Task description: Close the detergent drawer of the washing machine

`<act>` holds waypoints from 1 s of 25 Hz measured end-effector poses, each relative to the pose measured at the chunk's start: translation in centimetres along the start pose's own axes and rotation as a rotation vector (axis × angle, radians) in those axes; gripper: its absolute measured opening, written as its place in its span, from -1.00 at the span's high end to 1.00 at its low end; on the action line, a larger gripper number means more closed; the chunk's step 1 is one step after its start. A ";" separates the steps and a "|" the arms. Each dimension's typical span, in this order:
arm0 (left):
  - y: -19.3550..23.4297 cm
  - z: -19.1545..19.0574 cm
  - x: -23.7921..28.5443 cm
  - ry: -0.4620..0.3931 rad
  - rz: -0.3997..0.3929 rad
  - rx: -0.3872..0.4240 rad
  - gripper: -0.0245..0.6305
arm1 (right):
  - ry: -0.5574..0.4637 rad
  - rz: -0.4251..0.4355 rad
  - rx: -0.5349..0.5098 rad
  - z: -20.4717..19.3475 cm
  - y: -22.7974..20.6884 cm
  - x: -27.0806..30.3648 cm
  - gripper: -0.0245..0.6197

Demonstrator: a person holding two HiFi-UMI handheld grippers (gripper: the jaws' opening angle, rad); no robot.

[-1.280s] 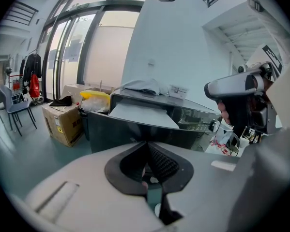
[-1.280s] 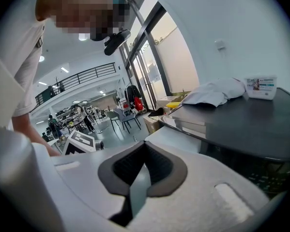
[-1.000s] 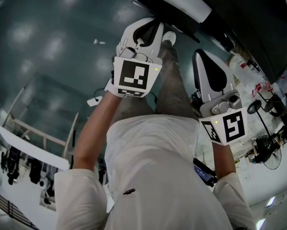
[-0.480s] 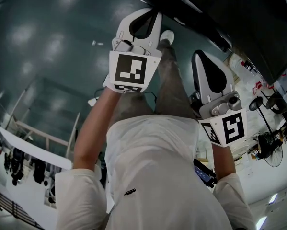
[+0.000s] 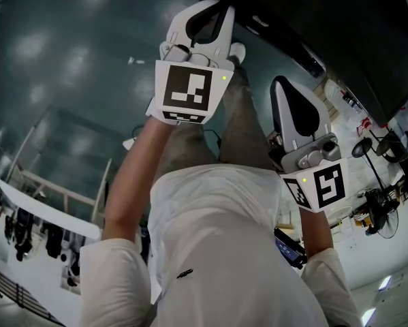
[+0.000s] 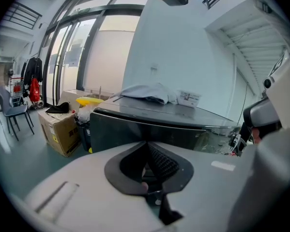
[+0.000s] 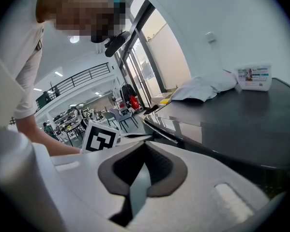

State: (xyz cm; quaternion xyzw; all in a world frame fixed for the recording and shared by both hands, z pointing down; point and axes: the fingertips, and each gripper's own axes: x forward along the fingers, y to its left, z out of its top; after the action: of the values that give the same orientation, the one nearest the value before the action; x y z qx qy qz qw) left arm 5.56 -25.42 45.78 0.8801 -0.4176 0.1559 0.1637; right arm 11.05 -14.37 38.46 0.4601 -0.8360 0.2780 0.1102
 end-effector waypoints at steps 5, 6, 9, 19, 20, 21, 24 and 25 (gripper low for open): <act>-0.3 0.1 0.2 0.010 0.023 0.019 0.87 | -0.002 0.007 0.001 0.1 -0.6 -0.1 0.92; -0.3 0.0 0.1 0.008 0.023 0.014 0.87 | 0.000 0.008 0.002 0.1 -0.6 -0.1 0.92; -0.2 -0.1 0.3 0.012 0.014 0.001 0.87 | 0.005 0.012 0.001 -0.1 -0.5 0.0 0.92; -0.4 0.4 1.5 0.056 -0.052 0.053 0.86 | -0.016 0.004 -0.004 0.6 -0.4 -0.9 0.92; -0.5 0.4 1.7 0.060 -0.046 0.056 0.86 | -0.025 0.005 -0.007 0.9 -0.4 -0.9 0.92; -0.6 0.4 1.7 0.064 -0.041 0.059 0.87 | -0.035 0.005 -0.010 1.2 -0.3 -1.0 0.92; -1.0 0.6 1.7 0.075 -0.036 0.054 0.87 | -0.058 0.006 -0.025 1.8 -0.1 -1.5 0.92; -1.2 0.7 1.5 0.074 -0.035 0.051 0.87 | -0.061 0.006 -0.033 1.8 0.1 -1.7 0.92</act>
State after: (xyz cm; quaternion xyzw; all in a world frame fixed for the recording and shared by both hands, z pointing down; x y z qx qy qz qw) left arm 7.46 -26.01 45.61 0.8847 -0.3918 0.1961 0.1591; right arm 12.05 -14.22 36.20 0.4639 -0.8449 0.2501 0.0914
